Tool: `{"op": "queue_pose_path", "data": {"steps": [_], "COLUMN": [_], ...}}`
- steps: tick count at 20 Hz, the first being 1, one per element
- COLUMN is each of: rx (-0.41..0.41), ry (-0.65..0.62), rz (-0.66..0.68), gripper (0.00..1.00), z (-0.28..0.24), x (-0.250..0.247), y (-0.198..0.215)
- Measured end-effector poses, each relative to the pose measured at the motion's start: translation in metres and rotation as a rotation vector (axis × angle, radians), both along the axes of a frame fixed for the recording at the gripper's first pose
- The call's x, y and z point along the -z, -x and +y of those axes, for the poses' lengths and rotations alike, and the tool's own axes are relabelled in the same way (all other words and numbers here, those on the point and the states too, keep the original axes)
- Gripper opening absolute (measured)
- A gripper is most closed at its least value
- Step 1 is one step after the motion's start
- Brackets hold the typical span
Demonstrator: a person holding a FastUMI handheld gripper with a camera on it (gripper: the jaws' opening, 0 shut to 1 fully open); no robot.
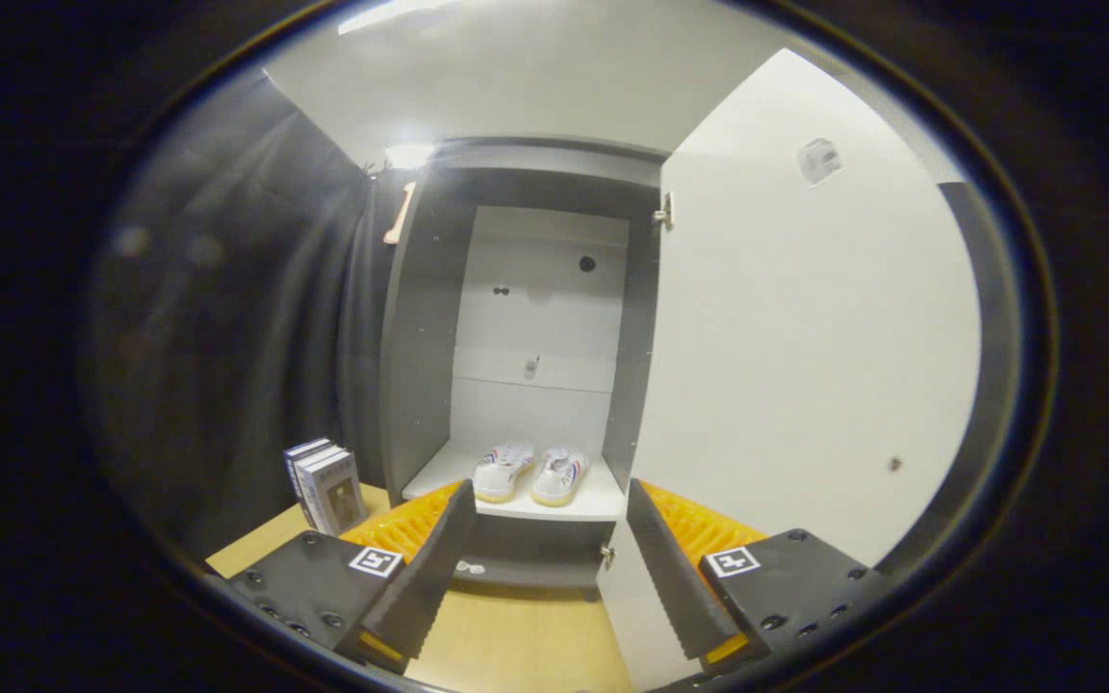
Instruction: Open the shoe cabinet door, grab the shoes and put them into the shoe cabinet, then close the shoe cabinet door.
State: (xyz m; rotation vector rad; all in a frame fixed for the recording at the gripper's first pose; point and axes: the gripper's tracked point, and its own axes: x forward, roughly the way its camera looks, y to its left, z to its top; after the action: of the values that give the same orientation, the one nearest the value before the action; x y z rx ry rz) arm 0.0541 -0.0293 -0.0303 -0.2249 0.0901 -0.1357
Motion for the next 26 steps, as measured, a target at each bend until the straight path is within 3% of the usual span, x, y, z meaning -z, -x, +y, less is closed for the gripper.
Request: {"op": "queue_pose_path", "data": {"steps": [7, 10, 13, 19, 22, 26], "rx": [-0.039, -0.043, 0.005, 0.125, 0.128, 0.073], "ry": [-0.095, -0.108, -0.061, -0.005, -0.008, -0.03], "rz": [0.037, 0.045, 0.03, -0.012, -0.021, -0.014], "gripper": [0.98, 0.98, 0.98, 0.98, 0.98, 0.98], "z": [-0.075, -0.109, -0.155, -0.246, -0.266, -0.263], "x": [-0.02, -0.03, -0.036, -0.044, -0.045, -0.034], "y": [0.101, 0.121, 0.128, 0.09, 0.062, 0.016]}}
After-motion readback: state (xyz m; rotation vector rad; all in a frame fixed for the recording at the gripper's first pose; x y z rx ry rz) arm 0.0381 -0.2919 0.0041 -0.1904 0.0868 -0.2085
